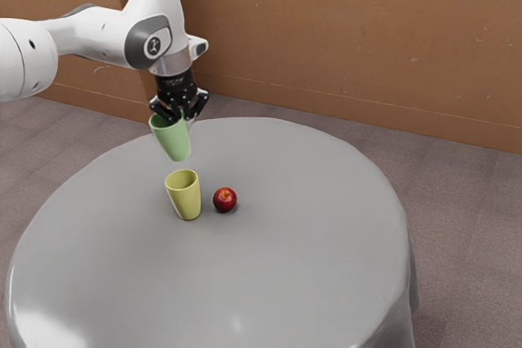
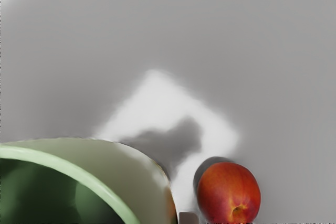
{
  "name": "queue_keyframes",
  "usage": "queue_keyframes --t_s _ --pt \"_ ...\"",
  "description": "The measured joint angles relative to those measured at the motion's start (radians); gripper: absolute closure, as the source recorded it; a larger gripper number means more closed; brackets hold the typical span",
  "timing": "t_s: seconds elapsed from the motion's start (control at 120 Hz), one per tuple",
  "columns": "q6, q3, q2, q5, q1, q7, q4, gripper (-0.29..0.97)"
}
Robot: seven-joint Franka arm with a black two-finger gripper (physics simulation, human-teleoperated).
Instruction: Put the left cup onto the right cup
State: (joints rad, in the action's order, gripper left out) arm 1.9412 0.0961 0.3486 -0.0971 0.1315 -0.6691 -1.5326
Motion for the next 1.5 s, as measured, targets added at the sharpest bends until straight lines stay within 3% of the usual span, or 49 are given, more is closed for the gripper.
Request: queue_keyframes --t_s 0.525,1.5 --pt "-0.011 0.026 -0.044 -0.001 0.001 -0.087 -0.091 0.78" --pt "0.039 0.021 0.032 -0.038 0.004 -0.147 -0.078 0.78"
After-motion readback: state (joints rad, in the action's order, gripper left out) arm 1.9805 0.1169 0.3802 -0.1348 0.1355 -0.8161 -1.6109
